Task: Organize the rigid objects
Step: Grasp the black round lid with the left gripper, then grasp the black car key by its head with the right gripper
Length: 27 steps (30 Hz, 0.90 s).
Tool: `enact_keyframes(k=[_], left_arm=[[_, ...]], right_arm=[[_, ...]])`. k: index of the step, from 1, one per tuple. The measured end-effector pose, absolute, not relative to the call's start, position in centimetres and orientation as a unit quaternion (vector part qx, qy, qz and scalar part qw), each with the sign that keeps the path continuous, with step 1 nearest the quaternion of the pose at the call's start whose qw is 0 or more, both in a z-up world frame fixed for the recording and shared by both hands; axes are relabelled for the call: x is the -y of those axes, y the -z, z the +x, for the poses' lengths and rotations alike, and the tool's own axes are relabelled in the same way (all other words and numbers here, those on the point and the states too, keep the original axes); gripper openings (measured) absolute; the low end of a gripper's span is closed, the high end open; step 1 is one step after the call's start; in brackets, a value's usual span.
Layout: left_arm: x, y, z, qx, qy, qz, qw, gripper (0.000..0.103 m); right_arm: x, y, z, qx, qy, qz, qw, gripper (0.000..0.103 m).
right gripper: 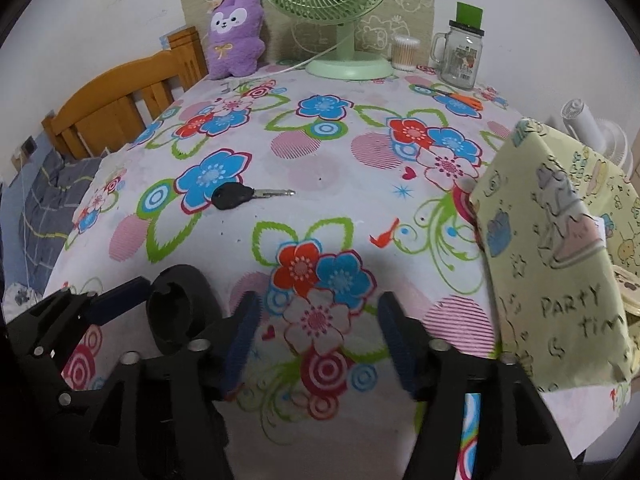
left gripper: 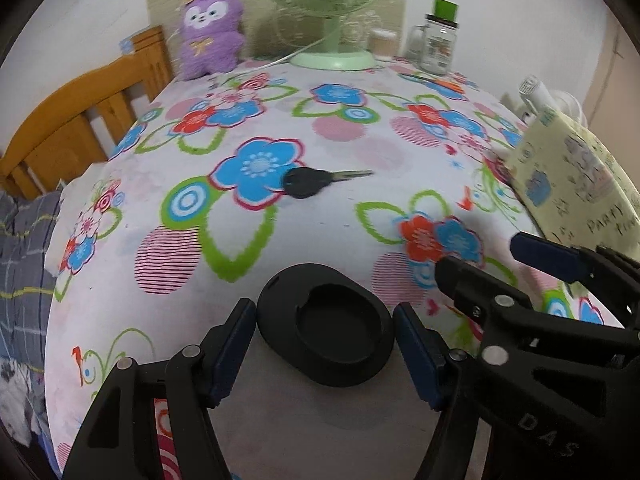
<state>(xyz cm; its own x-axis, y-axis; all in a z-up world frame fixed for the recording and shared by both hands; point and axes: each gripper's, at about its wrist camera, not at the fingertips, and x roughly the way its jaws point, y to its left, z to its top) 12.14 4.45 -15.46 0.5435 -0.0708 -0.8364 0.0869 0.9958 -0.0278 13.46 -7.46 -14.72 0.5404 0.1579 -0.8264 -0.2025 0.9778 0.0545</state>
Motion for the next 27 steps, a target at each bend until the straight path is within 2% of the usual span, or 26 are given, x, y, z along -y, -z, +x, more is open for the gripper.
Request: enact_keyframes(k=[27], left_arm=[[-8.4, 15.7, 17.1, -0.483, 0.033, 0.026, 0.875, 0.072]], right_arm=[[1.4, 15.4, 20.1, -0.465, -0.161, -0.085, 0.866, 0.068]])
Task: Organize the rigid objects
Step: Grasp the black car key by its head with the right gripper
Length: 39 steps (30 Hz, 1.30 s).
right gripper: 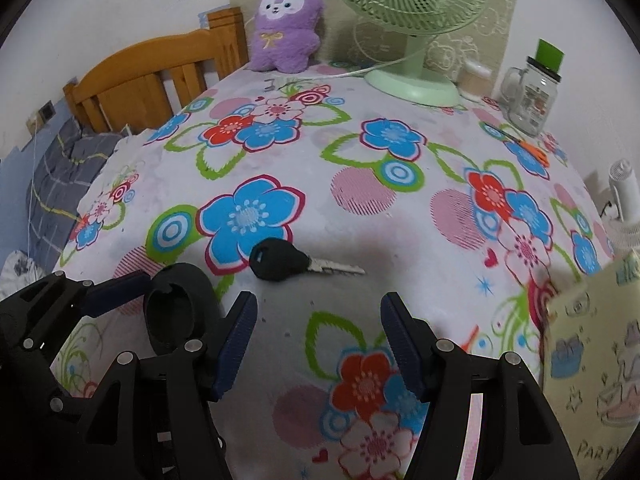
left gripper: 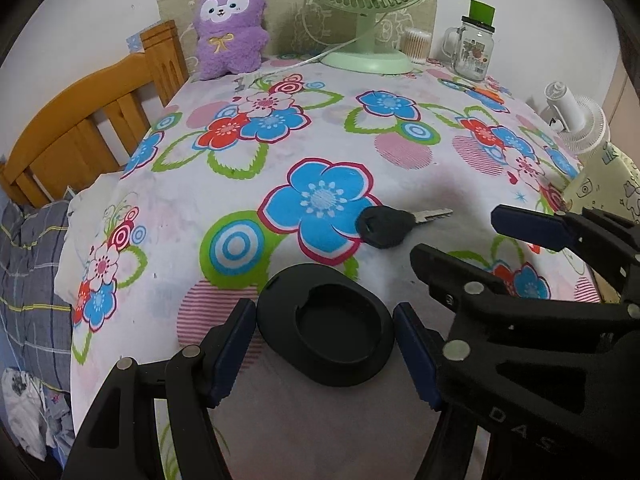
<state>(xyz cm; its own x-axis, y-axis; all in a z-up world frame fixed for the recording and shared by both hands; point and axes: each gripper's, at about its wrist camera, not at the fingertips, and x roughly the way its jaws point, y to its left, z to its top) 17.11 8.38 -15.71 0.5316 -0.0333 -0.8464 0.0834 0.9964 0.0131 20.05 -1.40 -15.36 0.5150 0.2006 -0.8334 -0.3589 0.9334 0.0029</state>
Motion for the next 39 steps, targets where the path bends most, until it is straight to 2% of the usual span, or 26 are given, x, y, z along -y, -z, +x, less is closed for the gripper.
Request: enact_keyframes(k=[17, 20, 27, 39], left_arm=[[-9.4, 15.9, 18.5, -0.489, 0.057, 0.031, 0.870, 0.072], [-9.3, 15.9, 18.6, -0.487, 0.058, 0.037, 0.871, 0.072], [-8.9, 15.8, 18.4, -0.489, 0.071, 0.036, 0.869, 0.072], [-7.3, 15.9, 17.7, -0.490, 0.080, 0.044, 0.867, 0.072]], right_arm=[[-1.5, 16.3, 23.0, -0.462, -0.214, -0.134, 0.850, 0.067], [-1.6, 17.0, 23.6, -0.482, -0.224, -0.129, 0.837, 0.062], [-1.9, 17.1, 23.2, -0.481, -0.249, -0.147, 0.827, 0.040], [0.1, 16.8, 22.2, -0.494, -0.219, -0.137, 0.830, 0.039]])
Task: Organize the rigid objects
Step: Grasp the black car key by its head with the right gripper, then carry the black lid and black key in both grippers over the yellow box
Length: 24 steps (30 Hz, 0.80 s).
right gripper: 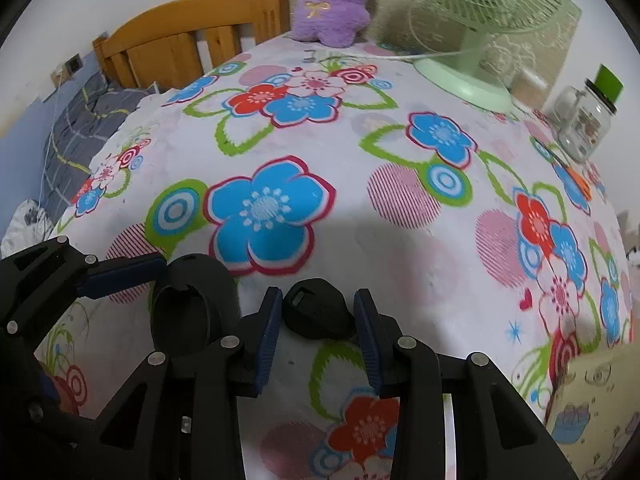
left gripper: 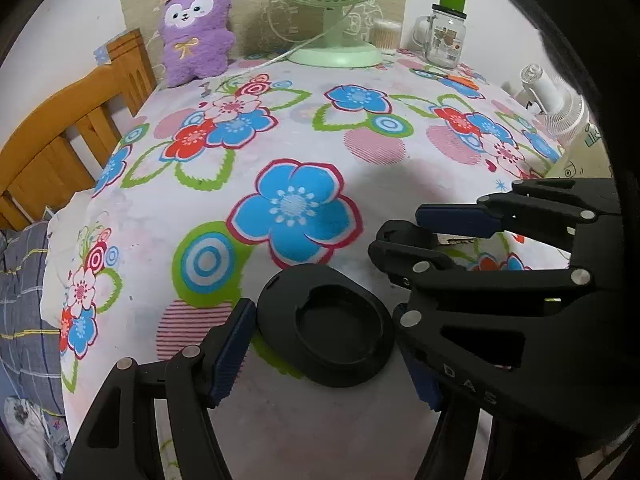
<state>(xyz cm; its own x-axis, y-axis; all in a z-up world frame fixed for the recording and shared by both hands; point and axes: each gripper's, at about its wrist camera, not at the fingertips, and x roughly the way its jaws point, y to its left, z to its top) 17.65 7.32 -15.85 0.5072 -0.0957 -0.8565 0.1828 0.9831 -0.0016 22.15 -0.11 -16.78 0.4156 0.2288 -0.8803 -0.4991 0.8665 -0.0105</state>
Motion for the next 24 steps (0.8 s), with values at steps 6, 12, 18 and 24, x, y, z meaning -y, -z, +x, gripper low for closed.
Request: enact_keyframes(k=[6, 12, 18, 24], left_arm=[[-6.3, 15.8, 16.8, -0.488, 0.085, 0.050, 0.867, 0.072], [-5.4, 15.6, 15.7, -0.485, 0.087, 0.054, 0.868, 0.072], [-4.7, 15.1, 14.6, -0.480, 0.089, 0.058, 0.871, 0.072], [-3.9, 14.4, 13.6, -0.475, 0.094, 0.061, 0.873, 0.072]], right_arm=[[1.3, 16.6, 21.2, -0.500, -0.204, -0.127, 0.832, 0.039], [2.3, 16.3, 20.0, -0.501, -0.192, -0.118, 0.836, 0.039], [3.3, 15.6, 18.6, -0.495, -0.184, -0.113, 0.842, 0.039], [4.2, 14.8, 17.3, -0.490, -0.174, -0.108, 0.847, 0.039]])
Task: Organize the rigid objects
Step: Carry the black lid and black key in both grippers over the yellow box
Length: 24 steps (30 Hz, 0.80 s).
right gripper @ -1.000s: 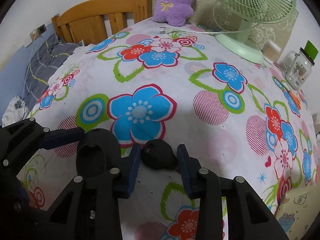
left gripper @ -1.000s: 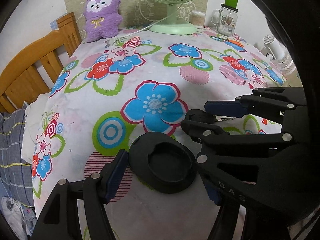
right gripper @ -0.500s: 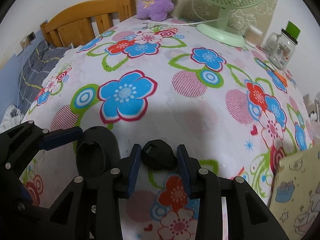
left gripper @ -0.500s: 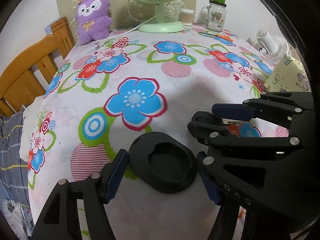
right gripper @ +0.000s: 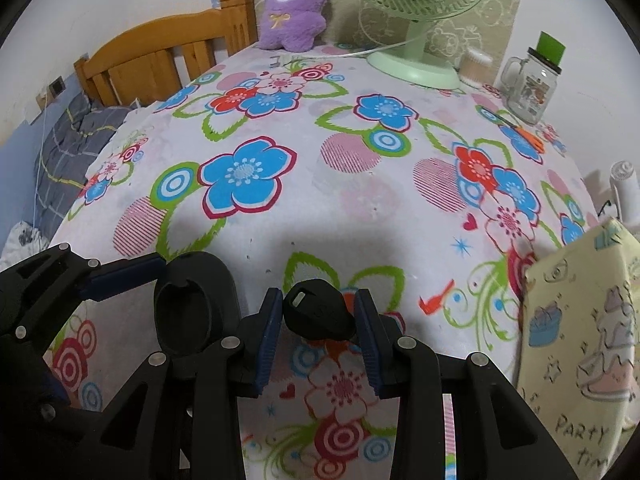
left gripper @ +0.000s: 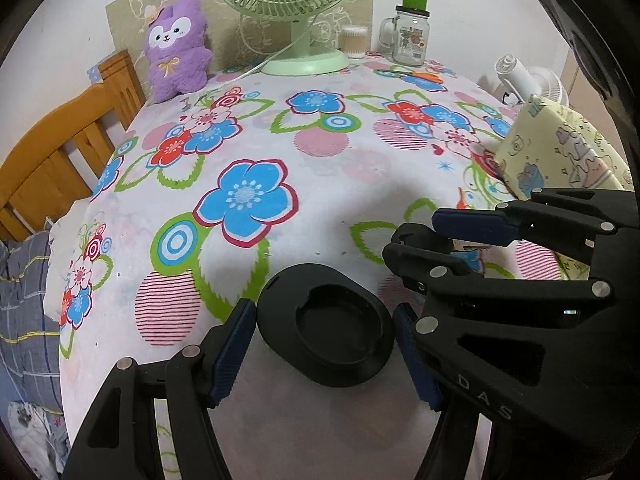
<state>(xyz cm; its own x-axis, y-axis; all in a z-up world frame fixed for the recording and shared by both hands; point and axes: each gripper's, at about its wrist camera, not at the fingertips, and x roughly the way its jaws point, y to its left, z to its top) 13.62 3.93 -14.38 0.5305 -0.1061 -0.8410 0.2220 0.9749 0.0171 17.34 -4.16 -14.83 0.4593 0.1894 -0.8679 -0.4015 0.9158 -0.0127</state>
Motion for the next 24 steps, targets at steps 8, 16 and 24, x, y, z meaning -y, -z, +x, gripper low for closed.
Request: enact_keyframes(k=[8, 16, 24], left_arm=[[-2.7, 12.9, 12.4, -0.466, 0.102, 0.063, 0.877, 0.072], [-1.2, 11.1, 11.2, -0.450, 0.108, 0.077, 0.883, 0.072], [-0.1, 8.9, 10.2, -0.446, 0.112, 0.093, 0.883, 0.072]], right_arm=[[5.5, 13.1, 15.5, -0.482, -0.155, -0.102, 0.856, 0.039], [7.1, 11.2, 14.1, -0.466, -0.142, -0.096, 0.868, 0.039], [8.2, 9.1, 12.9, -0.458, -0.146, -0.087, 0.872, 0.039]])
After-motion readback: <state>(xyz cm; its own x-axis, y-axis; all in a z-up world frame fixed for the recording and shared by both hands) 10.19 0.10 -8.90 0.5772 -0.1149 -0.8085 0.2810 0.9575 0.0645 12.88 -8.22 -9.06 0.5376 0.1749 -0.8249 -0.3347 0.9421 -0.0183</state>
